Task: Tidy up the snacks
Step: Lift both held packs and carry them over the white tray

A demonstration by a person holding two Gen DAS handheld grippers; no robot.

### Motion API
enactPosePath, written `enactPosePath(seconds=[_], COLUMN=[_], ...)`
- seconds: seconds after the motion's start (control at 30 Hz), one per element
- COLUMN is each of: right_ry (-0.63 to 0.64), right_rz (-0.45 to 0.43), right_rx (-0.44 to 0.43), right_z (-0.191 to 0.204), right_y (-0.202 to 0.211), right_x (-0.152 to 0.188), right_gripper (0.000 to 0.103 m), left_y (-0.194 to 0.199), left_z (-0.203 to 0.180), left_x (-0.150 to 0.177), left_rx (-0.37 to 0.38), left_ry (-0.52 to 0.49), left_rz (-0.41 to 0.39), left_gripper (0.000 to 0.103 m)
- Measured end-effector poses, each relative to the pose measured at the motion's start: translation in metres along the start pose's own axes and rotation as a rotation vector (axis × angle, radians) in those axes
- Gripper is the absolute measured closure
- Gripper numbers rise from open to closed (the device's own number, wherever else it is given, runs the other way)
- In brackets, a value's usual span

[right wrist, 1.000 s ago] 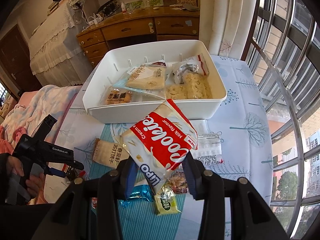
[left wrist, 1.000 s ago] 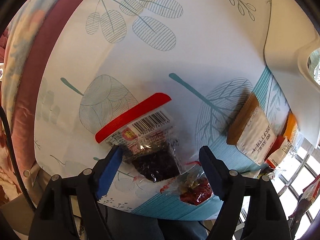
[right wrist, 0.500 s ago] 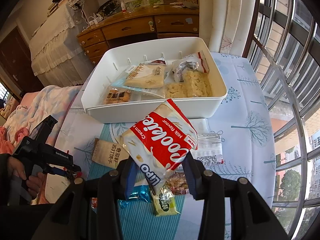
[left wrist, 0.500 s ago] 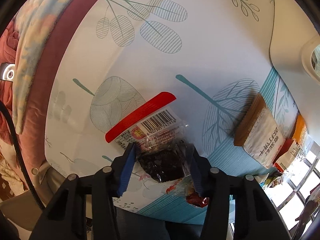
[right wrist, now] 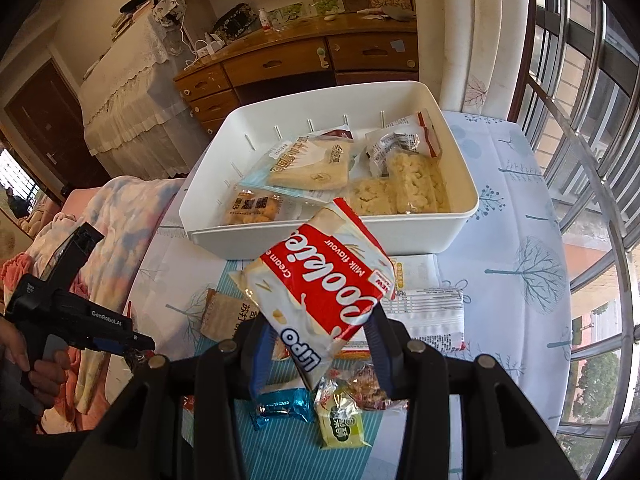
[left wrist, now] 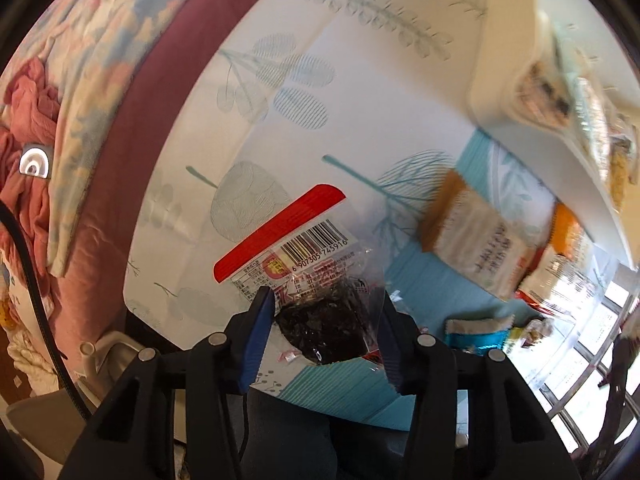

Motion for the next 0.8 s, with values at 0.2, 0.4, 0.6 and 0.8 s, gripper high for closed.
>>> enactPosePath(seconds=[0.2, 0.4, 0.6, 0.8], right_ry=[0.014, 0.036, 0.053, 0.059], right_rz=[-0.043, -0.096, -0.143, -0.173], right_rx=[-0.025, -0.033, -0.016, -0.001], right_z=[-0.006, -0.009, -0.011, -0.010], right_y=[0.000, -0.003, -0.011, -0.019], right_x=[-0.022, -0.047, -0.070, -0.089], right_gripper=[0.061, 0.061, 0.061, 0.061], left_y=[0.051, 0.081, 0.105, 0.126], left_z=[-0.033, -0.059, -0.086, -0.115], left_x=[-0.003, -0.008, -0.028, -0.049], left_rx=[-0.021, -0.025, 0.016, 0.074], left_ry=[-0.089, -0.165, -0.221, -0.280], left_rz=[-0.111, -0.192, -0.255, -0.369], left_gripper=[0.055, 0.055, 0.055, 0.055])
Point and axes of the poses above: each gripper's, at about its wrist camera, not at the fingertips, and y roughly against the way its jaws point, z to its left, x to its underside, the point moved 1 cm from there along -y, roughly the way its jaws point, and after that the axes turned 4 degrees about -z, right-handed, at the moved point
